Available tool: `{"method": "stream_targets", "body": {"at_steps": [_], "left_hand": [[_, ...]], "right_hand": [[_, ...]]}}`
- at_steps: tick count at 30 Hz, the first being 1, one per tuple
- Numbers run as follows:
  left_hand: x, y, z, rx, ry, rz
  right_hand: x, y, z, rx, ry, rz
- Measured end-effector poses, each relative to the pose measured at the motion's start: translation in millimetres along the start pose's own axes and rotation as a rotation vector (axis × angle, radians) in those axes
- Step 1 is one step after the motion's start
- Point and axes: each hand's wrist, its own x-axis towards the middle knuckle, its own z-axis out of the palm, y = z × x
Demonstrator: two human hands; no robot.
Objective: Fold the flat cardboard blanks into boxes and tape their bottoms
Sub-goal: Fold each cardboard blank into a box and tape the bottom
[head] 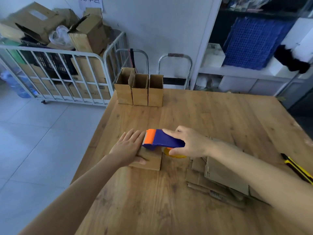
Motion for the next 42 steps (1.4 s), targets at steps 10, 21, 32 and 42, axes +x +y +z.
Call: {"method": "stream_targets", "body": {"at_steps": [10, 21, 32, 42], "left_hand": [[5, 2, 13, -0.047, 0.078, 0.105], [16, -1, -4, 0.216, -0.063, 0.085], [31, 24, -13, -0.07, -0.233, -0.196], [37, 31, -3, -0.087, -0.117, -0.23]], "right_hand": [[-44, 20, -10, -0.019, -0.013, -0.015], [-80, 46, 5, -0.087, -0.025, 0.116], [-66, 25, 30, -0.003, 0.041, 0.118], [-109, 33, 24, 0.036, 0.123, 0.134]]}}
